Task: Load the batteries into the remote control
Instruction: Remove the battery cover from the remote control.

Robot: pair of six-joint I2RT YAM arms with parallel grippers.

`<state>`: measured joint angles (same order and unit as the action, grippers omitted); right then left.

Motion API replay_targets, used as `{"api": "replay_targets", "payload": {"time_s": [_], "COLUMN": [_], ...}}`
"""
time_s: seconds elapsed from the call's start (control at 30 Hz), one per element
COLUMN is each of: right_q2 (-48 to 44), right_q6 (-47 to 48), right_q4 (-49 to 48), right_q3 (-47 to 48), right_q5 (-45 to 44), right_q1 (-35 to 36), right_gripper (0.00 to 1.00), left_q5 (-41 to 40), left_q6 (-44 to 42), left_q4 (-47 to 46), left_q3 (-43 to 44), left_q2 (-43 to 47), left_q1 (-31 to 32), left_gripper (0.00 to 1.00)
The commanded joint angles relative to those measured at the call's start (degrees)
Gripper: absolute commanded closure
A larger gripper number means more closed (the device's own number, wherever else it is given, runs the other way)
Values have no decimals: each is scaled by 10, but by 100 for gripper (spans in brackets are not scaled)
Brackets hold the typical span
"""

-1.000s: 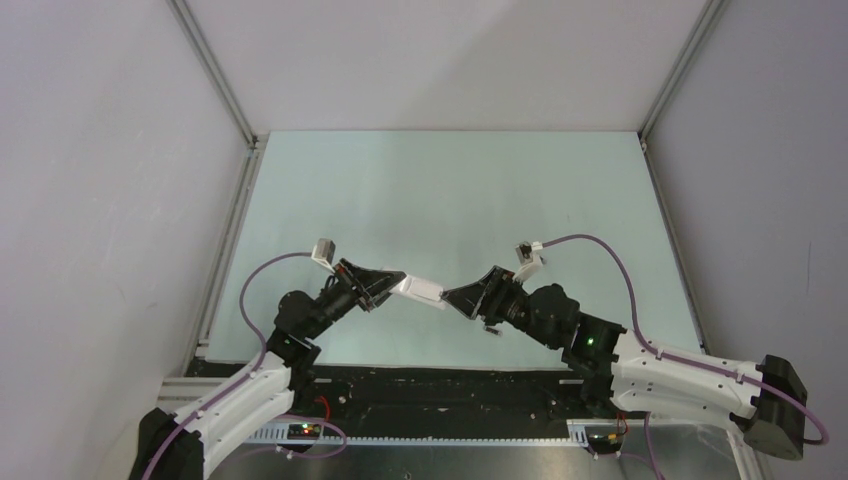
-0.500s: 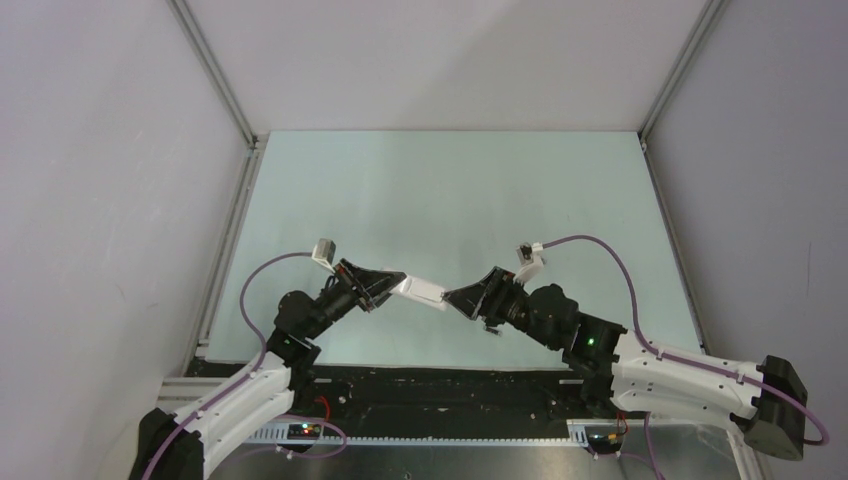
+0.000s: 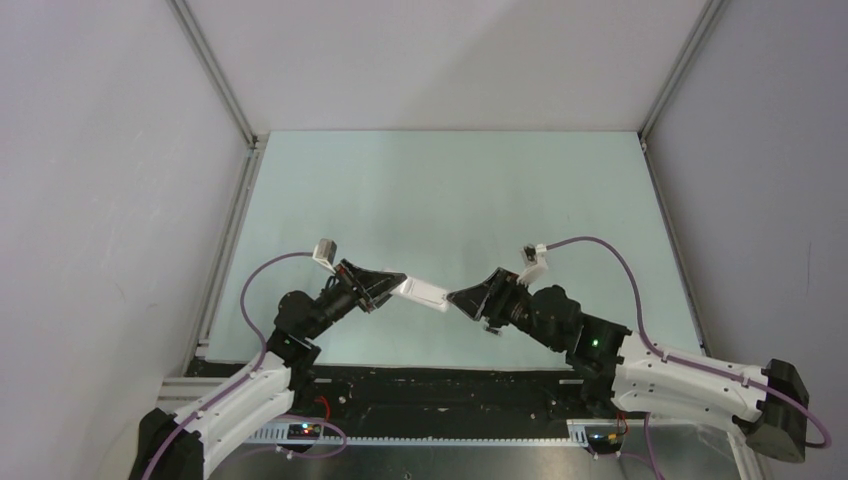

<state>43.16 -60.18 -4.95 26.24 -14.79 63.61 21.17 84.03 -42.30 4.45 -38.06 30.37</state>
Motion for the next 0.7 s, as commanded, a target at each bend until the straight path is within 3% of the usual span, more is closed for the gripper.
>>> {"api": "replay_targets", "payload": {"time_s": [0.0, 0.27, 0.47, 0.67], "right_q2": [-23, -73, -97, -15], "right_q6": [-5, 44, 202, 380], "right_q4": [21, 47, 140, 242], "right_q3": [2, 3, 75, 208], "right_q5": [-26, -40, 1, 47], "right_q1": [-2, -5, -14, -7], "right_gripper": [34, 33, 32, 33], "left_q5": [5, 3, 13, 17], "left_q6": [3, 5, 12, 13], "left_q4": [-30, -30, -30, -28], "left_q3": [-2, -3, -3, -3], "left_q2": [6, -1, -17, -26], "left_q1": [3, 3, 3, 3], "left_gripper": [100, 100, 100, 100]}}
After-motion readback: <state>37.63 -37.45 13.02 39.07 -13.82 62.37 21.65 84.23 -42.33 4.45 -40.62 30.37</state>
